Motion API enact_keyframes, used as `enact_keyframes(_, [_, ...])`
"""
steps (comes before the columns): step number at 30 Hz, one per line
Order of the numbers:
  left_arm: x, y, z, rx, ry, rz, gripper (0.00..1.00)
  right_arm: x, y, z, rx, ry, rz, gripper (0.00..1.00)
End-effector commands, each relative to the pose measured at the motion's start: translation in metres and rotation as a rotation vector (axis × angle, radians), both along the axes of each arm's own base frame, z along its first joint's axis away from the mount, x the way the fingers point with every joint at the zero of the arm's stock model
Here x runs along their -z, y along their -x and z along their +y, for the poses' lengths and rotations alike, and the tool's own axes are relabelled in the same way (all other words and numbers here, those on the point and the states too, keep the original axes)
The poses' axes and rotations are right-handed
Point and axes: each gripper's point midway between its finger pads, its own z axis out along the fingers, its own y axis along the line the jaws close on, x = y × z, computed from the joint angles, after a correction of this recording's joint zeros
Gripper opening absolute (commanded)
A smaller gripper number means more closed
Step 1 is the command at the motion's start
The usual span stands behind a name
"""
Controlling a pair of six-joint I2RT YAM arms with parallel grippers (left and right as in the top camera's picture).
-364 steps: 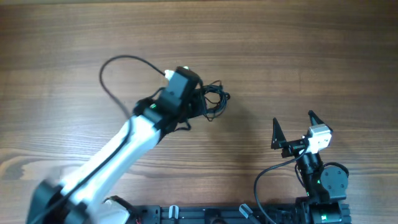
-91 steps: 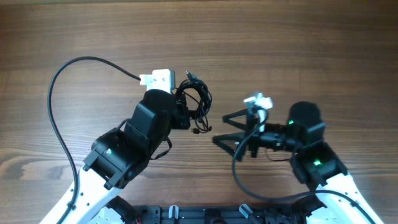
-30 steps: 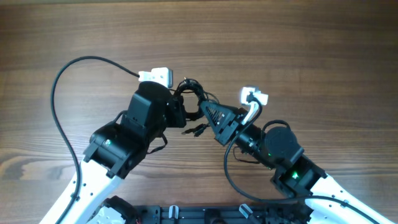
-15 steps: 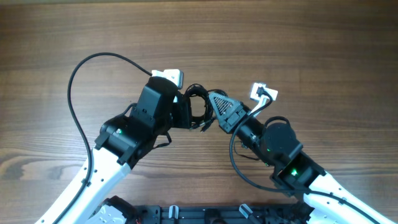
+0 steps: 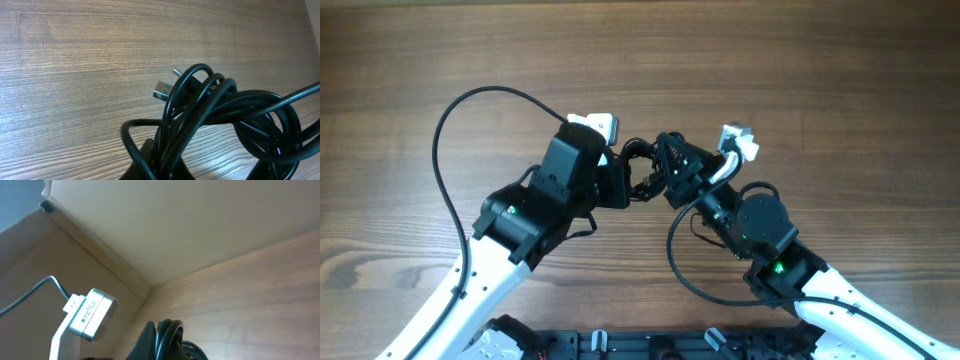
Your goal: Untangle cables
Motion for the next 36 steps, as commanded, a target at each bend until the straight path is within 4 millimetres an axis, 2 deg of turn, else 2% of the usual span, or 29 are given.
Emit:
enact_keyframes(1, [0.006, 0.003, 0.003, -0.015, -0.008, 0.034, 0.04, -0.019, -0.012, -0.019, 0.118, 0.05, -0.107, 0.05])
enact_keyframes(4, [0.006, 0.003, 0.003, -0.067, 0.027, 0.066, 0.04, -0.02, -0.01, -0.016, 0.094, 0.045, -0.11, 0.05])
enact_keyframes(8, [0.006, 0.007, -0.002, -0.046, 0.026, 0.066, 0.04, -0.034, -0.01, -0.016, 0.1, -0.01, -0.154, 0.05])
enact_keyframes(11, [0.006, 0.012, -0.008, -0.024, 0.025, 0.066, 0.04, -0.036, -0.013, -0.015, 0.111, -0.017, -0.174, 0.05])
enact_keyframes(16, [0.006, 0.015, -0.012, -0.011, 0.026, 0.068, 0.04, -0.022, -0.019, -0.006, 0.094, 0.007, -0.156, 0.05])
enact_keyframes(22, [0.006, 0.009, -0.005, -0.049, -0.007, 0.042, 0.04, 0.009, -0.026, 0.005, 0.079, 0.189, -0.168, 0.05])
enact_keyframes(26, [0.006, 0.007, -0.003, -0.115, 0.022, 0.064, 0.04, 0.015, -0.026, 0.005, 0.081, 0.265, -0.19, 0.05])
enact_keyframes(31, [0.003, 0.003, -0.005, -0.225, 0.111, 0.112, 0.04, 0.034, -0.015, 0.019, 0.018, 0.316, -0.141, 0.05])
enact_keyframes(36, [-0.002, -0.002, -0.008, -0.259, 0.154, 0.108, 0.04, 0.046, 0.001, 0.035, -0.047, 0.346, -0.116, 0.05])
